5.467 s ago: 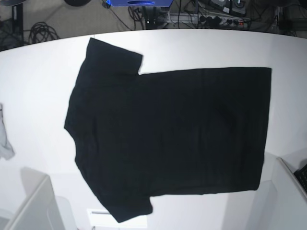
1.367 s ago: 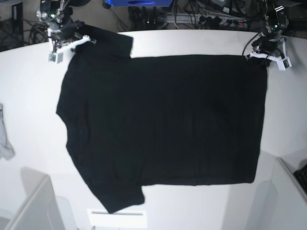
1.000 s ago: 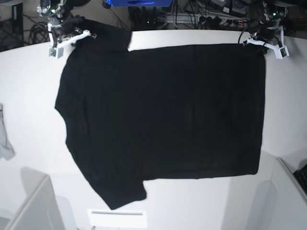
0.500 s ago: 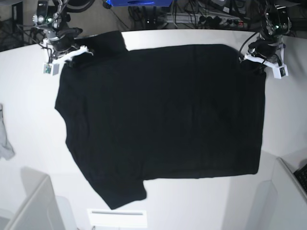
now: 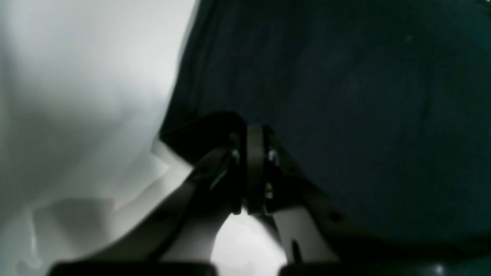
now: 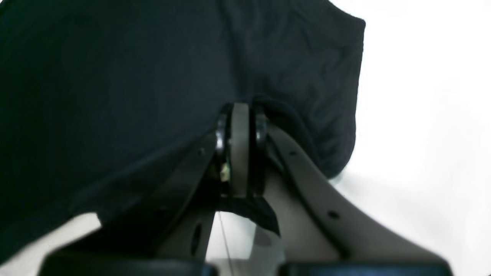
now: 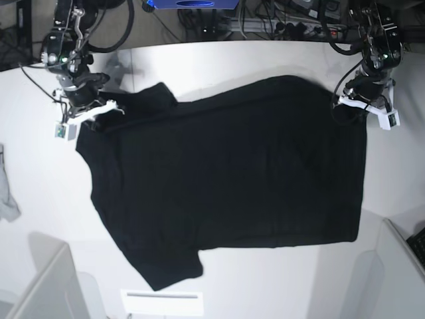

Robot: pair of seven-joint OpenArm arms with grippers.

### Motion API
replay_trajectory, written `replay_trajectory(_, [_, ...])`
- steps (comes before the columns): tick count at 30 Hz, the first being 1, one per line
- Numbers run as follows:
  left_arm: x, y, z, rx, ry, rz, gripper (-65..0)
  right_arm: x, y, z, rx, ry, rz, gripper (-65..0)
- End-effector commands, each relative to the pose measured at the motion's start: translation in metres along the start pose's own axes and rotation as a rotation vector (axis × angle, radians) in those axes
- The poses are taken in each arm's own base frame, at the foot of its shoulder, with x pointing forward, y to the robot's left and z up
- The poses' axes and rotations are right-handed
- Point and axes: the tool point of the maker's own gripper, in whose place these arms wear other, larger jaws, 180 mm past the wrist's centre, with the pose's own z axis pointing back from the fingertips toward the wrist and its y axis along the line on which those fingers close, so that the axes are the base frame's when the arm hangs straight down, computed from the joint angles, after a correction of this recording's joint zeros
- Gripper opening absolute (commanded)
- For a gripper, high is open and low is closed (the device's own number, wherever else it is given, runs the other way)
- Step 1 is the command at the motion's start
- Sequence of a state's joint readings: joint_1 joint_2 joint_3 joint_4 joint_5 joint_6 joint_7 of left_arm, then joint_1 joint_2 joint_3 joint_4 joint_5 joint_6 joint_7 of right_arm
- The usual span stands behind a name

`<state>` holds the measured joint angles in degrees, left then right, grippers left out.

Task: Fold the T-shirt properly
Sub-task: 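Lift the shoulder corners and drag the shirt toward the robot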

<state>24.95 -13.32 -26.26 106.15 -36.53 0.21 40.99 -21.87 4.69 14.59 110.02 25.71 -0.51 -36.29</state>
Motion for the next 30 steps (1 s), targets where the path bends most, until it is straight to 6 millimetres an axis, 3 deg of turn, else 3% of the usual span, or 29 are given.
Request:
replay_trajectory(1, [0.012,0.0,0.0,-0.002,-0.038,-0.003,-65.0,0.016,0.002,-0.001,0.01,-0.052,0.006,-65.0])
replay_trajectory(10, [0.011,0.011,-0.016,0.021,-0.023,0.034,-65.0,0.033,0.006,-0.032,0.022,-0.024,-0.023,-65.0])
replay_trajectory(21, [0.033,0.001,-0.028,-0.001,-0.026,0.061,-65.0,0.053,0.01,-0.059,0.033,-0.028,-0.053,-65.0])
replay_trajectory(30, [0.037,0.007,-0.046,0.035,-0.006,0.139,-65.0,0.067,0.013,-0.081,0.039,-0.022,-0.079,-65.0])
